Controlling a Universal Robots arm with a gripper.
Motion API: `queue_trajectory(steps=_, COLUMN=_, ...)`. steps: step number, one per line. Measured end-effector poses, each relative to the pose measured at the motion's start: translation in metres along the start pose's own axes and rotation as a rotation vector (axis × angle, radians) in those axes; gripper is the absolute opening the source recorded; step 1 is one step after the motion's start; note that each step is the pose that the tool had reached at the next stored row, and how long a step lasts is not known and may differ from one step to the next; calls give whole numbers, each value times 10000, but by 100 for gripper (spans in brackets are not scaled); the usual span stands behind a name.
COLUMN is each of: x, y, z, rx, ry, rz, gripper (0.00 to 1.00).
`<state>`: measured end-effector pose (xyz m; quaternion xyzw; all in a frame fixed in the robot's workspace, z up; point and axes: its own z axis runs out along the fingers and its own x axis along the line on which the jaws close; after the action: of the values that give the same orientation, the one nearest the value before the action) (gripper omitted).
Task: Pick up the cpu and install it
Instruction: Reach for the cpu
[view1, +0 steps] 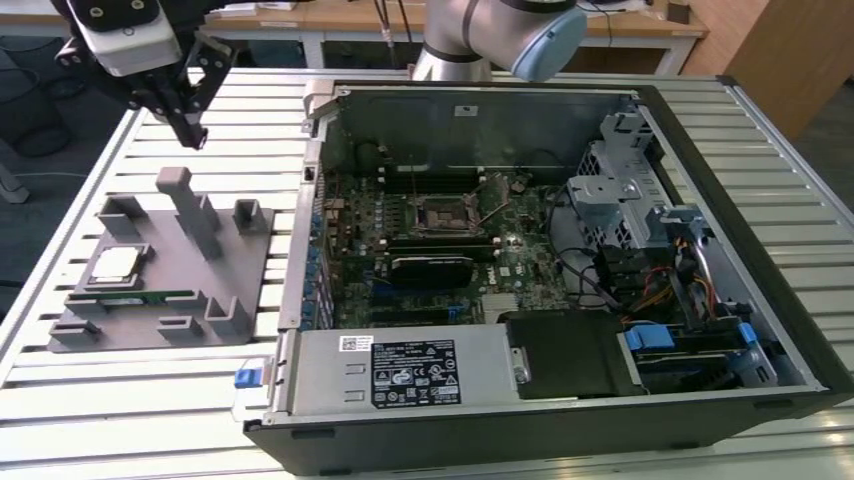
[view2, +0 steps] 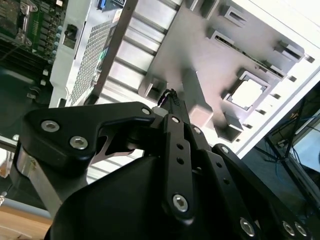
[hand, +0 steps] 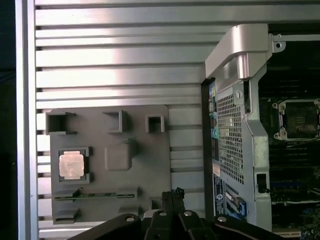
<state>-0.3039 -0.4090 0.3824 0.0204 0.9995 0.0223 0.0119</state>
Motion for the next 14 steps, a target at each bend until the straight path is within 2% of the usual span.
queue_trajectory(steps=4, x=11, y=-1, z=17, rx=-10, ry=25, rz=-514, gripper=11)
queue_trajectory(steps=7, x=47, y=-3, z=29, rx=-16, ry=32, rz=-705, gripper=11)
queue_trajectory(steps=14, x=301, y=-15, z=50, rx=-16, ry=35, rz=-748, gripper=11)
